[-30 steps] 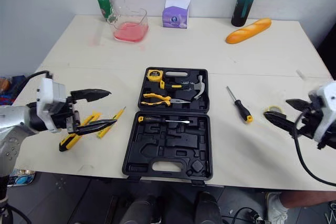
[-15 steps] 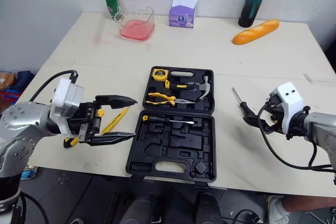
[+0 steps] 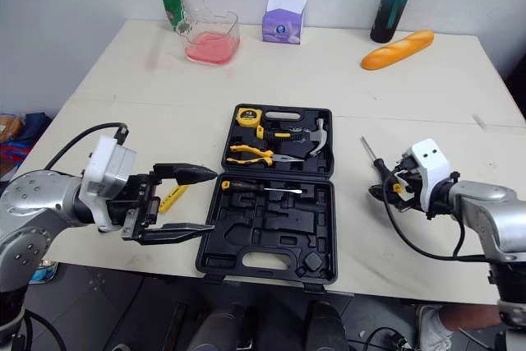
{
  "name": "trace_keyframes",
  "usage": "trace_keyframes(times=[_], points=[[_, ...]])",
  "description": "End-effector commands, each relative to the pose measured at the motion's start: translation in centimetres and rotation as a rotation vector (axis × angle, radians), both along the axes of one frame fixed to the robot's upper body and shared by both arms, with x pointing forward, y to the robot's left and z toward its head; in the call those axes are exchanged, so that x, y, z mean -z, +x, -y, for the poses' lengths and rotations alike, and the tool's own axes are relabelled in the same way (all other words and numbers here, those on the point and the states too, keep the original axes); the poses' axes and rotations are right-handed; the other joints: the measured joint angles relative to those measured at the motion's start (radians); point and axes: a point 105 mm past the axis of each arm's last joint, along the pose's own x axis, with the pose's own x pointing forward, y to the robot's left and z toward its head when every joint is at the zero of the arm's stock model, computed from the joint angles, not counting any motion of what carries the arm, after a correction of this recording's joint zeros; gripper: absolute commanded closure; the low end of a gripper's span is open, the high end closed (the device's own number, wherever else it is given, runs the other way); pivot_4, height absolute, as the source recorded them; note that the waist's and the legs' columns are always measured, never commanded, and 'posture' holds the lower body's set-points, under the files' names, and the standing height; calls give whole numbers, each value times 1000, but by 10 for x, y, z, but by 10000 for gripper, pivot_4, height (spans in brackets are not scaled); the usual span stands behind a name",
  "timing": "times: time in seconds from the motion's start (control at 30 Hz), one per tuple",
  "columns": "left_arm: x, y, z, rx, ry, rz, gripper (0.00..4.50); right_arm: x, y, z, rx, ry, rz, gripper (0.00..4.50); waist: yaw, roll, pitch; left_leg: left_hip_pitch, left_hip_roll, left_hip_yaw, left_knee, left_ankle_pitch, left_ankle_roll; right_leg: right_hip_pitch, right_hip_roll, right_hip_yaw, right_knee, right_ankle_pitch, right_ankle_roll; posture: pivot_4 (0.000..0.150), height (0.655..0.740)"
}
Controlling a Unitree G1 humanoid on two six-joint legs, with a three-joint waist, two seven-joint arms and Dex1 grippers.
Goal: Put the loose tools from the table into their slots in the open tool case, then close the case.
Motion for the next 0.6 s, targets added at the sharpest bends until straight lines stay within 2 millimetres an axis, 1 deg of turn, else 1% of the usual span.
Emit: trace_keyframes(times=[0.03, 0.1, 0.13, 0.17, 0.2, 0.23, 0.27, 0.3, 0.33, 0.43, 0.5, 0.53, 0.57, 0.6], points=[[-8, -4, 2, 9, -10, 62, 289, -3, 4, 3, 29, 10, 29, 0, 0, 0, 0, 0, 0, 0, 0, 0, 0, 0, 0, 0, 0, 0, 0, 1500, 7400], [-8, -4, 2, 10, -8, 67, 0, 1, 4, 3, 39, 9, 17, 5320, 0, 0, 0, 0, 0, 0, 0, 0, 0, 0, 0, 0, 0, 0, 0, 1500, 7400], [-8, -3, 2, 9, -8, 71, 0, 4, 3, 4, 43, 8, 8, 8657, 0, 0, 0, 0, 0, 0, 0, 0, 0, 0, 0, 0, 0, 0, 0, 1500, 7400], [-8, -3, 2, 9, -7, 73, 0, 5, 2, 5, 45, 6, 3, 12931, 0, 0, 0, 0, 0, 0, 0, 0, 0, 0, 0, 0, 0, 0, 0, 1500, 7400], [-9, -2, 1, 8, -8, 76, 0, 7, 2, 7, 56, 3, 6, 18725, 0, 0, 0, 0, 0, 0, 0, 0, 0, 0, 0, 0, 0, 0, 0, 1500, 7400], [-9, -2, 1, 8, -8, 78, 0, 7, 1, 8, 65, 1, 9, 23198, 0, 0, 0, 0, 0, 0, 0, 0, 0, 0, 0, 0, 0, 0, 0, 1500, 7400], [-9, -2, 1, 9, -7, 79, 0, 8, 1, 9, 68, 0, 11, 29110, 0, 0, 0, 0, 0, 0, 0, 0, 0, 0, 0, 0, 0, 0, 0, 1500, 7400], [-9, -2, 1, 9, -6, 79, 0, 8, 1, 9, 69, 0, 13, 34026, 0, 0, 0, 0, 0, 0, 0, 0, 0, 0, 0, 0, 0, 0, 0, 1500, 7400], [-9, -2, 1, 9, -6, 82, 0, 9, 1, 10, 74, 0, 15, 35231, 0, 0, 0, 0, 0, 0, 0, 0, 0, 0, 0, 0, 0, 0, 0, 1500, 7400], [-9, -1, 1, 13, -8, 86, 0, 7, 3, 12, 78, -16, 51, 35225, 0, 0, 0, 0, 0, 0, 0, 0, 0, 0, 0, 0, 0, 0, 0, 1500, 7400], [-14, 0, 1, 19, -29, 100, 0, 1, 6, 12, 63, -24, 107, 35225, 0, 0, 0, 0, 0, 0, 0, 0, 0, 0, 0, 0, 0, 0, 0, 1500, 7400], [-17, 0, 2, 20, -41, 105, 0, -3, 7, 11, 52, -29, 136, 35225, 0, 0, 0, 0, 0, 0, 1, 0, 0, 0, 0, 1, 1, 0, 0, 1500, 7400], [-19, 0, 2, 21, -46, 109, 0, -12, 9, 9, 21, -34, 180, 35225, 0, -1, 0, 0, 0, 1, 1, 0, 0, 0, 0, 1, 1, 0, 0, 1500, 7400], [-18, -1, 1, 27, -33, 107, 0, -25, 10, 6, -26, -45, 239, 35225, 0, 0, 0, 0, 0, 1, 1, 0, 0, 0, 0, 1, 1, 0, 0, 1500, 7400]])
